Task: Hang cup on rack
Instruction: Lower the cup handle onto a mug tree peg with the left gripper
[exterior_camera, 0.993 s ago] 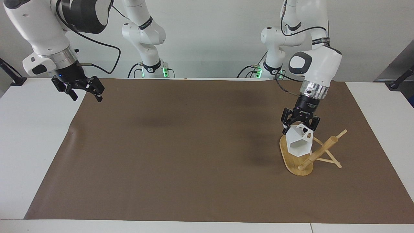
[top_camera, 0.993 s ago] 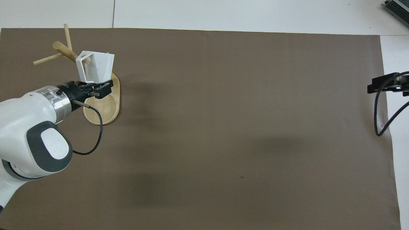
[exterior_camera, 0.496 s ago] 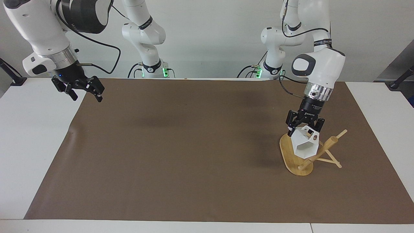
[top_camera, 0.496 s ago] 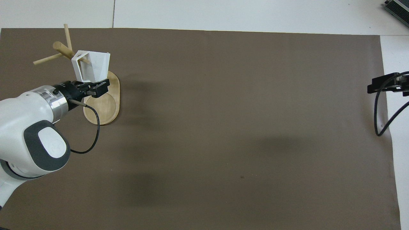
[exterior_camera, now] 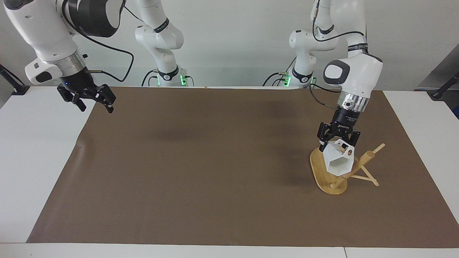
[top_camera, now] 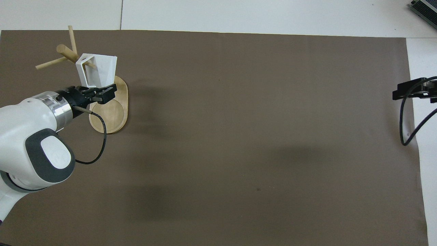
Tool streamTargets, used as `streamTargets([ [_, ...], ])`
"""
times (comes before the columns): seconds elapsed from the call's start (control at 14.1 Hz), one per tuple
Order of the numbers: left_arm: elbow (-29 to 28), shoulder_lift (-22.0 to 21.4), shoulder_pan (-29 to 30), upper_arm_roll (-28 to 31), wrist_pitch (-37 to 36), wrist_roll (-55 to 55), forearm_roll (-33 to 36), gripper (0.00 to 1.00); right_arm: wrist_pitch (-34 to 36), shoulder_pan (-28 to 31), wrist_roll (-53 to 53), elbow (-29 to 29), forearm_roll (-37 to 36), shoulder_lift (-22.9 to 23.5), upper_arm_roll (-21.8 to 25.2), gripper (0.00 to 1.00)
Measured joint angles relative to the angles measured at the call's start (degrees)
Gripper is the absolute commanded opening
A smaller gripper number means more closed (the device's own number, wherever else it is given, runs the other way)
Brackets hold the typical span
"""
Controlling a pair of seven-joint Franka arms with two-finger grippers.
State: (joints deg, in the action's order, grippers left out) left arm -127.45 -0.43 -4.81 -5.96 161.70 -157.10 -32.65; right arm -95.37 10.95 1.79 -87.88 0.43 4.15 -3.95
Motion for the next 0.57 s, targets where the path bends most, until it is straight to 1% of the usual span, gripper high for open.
streamTargets([
  [0.07, 0.0, 0.01, 0.0, 0.0, 0.03, 0.01, 0.0, 0.22, 0.0, 0.0, 0.0, 0.0, 0.0, 0.0, 0.0, 1.0],
  [0.14, 0.0, 0.04, 0.0, 0.0, 0.06, 0.02, 0.0, 0.27, 0.0, 0.0, 0.0, 0.0, 0.0, 0.0, 0.0, 1.0],
  [0.35, 0.0, 0.06, 0.0, 0.0, 0.24, 0.02, 0.0, 0.48, 0.0, 0.0, 0.0, 0.0, 0.0, 0.0, 0.0, 1.0],
  [0.5, 0.0, 0.07, 0.0, 0.01, 0.33, 0.02, 0.0, 0.66, 0.0, 0.0, 0.0, 0.0, 0.0, 0.0, 0.0, 1.0],
  [0.57, 0.0, 0.07, 0.0, 0.02, 0.39, 0.03, 0.0, 0.79, 0.0, 0.0, 0.0, 0.0, 0.0, 0.0, 0.0, 1.0],
])
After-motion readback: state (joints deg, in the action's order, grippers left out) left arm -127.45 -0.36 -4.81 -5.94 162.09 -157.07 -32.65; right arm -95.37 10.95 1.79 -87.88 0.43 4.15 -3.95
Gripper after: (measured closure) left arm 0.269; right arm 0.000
